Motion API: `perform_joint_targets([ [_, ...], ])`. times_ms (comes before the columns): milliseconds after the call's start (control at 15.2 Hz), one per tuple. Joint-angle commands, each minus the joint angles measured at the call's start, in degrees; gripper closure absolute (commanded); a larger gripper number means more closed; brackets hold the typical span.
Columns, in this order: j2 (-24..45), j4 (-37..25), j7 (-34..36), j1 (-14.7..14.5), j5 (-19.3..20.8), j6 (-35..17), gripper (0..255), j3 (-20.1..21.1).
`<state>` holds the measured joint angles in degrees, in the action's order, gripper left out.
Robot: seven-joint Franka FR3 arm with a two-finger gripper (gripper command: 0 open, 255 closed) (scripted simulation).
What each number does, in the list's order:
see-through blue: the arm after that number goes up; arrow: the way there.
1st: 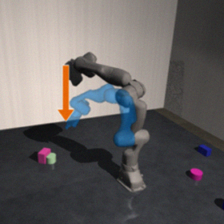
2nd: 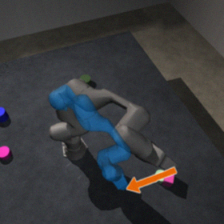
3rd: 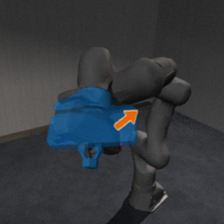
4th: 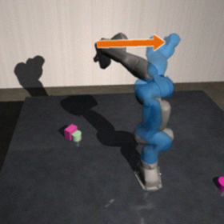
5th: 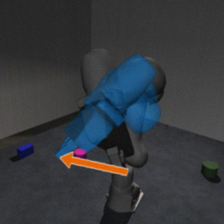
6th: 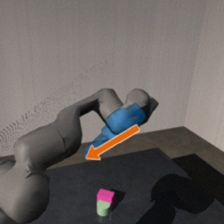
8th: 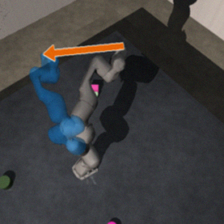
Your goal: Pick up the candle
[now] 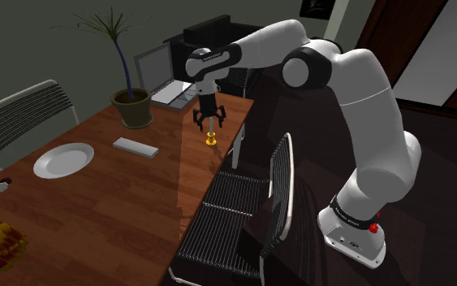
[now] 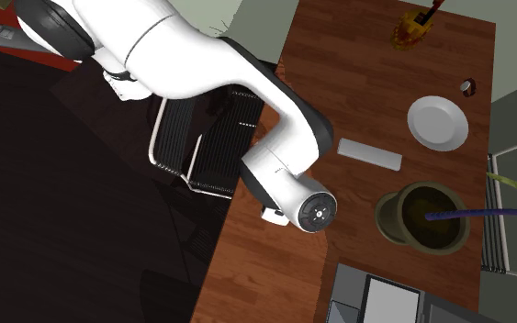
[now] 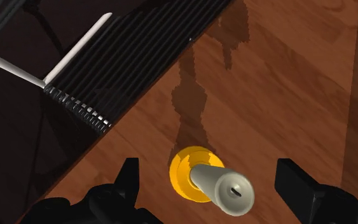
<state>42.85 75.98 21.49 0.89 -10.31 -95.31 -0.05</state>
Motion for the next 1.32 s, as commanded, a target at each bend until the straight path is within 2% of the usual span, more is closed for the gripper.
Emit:
perform_joint_targets([
  [0,0.8,0.3,-0.2,0.0,0.0,-1.1,0,0.0],
  [132,1.0,0.4,-0.2,0.0,0.0,-1.4,0,0.0],
  [198,1.1,0.2,-0.2,0.0,0.0,-1.3,255,0.0],
  [792,1.0,0.4,-0.2,0.0,0.0,-1.4,255,0.0],
  [1254,-1.4,-1.0,0.4,0.1,0.1,2.4,255,0.0],
])
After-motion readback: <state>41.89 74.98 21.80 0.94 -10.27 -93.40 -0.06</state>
